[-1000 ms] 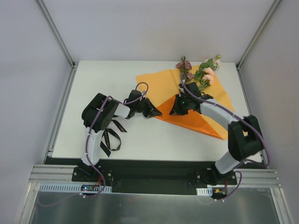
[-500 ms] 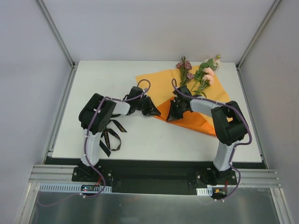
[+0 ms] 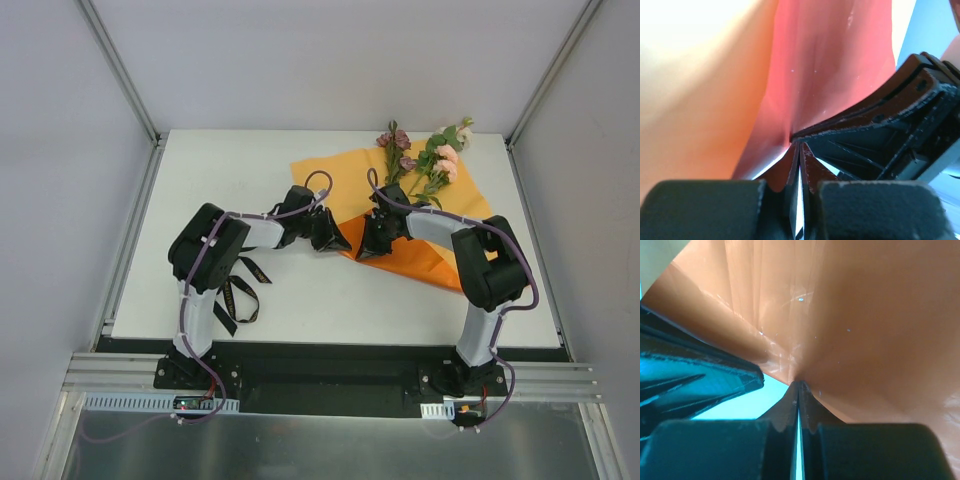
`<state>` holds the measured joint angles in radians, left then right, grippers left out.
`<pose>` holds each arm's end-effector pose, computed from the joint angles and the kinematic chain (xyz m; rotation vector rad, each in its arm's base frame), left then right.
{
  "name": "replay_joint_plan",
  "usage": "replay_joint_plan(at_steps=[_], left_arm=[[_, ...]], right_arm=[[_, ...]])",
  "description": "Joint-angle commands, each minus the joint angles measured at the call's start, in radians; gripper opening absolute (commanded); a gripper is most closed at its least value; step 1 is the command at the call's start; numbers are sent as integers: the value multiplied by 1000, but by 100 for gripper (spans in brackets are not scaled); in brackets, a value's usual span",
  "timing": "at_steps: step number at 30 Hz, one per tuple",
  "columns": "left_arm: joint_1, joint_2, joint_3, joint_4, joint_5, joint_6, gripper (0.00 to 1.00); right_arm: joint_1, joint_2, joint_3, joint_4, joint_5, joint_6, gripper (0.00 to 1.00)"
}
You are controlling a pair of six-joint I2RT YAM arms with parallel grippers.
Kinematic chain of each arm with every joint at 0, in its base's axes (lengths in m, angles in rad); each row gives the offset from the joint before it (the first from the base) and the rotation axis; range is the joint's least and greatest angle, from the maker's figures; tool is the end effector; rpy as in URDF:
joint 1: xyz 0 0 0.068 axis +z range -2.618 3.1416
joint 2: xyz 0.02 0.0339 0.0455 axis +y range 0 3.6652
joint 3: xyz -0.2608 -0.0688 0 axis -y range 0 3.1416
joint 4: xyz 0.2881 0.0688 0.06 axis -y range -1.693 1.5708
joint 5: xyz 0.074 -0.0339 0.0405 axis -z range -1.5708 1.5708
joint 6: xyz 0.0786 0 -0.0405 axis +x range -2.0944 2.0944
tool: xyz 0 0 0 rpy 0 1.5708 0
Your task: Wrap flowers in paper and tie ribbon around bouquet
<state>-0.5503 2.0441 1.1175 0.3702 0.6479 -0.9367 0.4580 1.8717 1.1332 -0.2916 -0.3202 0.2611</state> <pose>0.3809 -0.2893 0.0791 -0.0211 2.4208 -1.4833 0.3723 0.2111 0.0856 -0.3813 2.6451 0.6639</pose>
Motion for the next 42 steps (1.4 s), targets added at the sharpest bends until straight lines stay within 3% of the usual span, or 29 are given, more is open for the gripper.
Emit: replay_joint_plan(at_steps=[1, 18, 28, 36, 42], left_arm=[[9, 45, 2, 44, 6, -39, 0], [110, -30, -268, 153, -152, -197, 0], [173, -28, -269, 179, -155, -258, 0], [217, -160, -242, -134, -313, -106, 0], [207, -214, -222, -97, -206, 5, 0]], right_arm=[[-2, 3, 13, -29, 47, 3, 1], [-2, 6, 19, -37, 52, 12, 1], [-1, 10, 25, -47, 55, 12, 1], [-1, 6, 28, -54, 63, 1, 1], [-2, 14, 36, -55, 53, -2, 1]])
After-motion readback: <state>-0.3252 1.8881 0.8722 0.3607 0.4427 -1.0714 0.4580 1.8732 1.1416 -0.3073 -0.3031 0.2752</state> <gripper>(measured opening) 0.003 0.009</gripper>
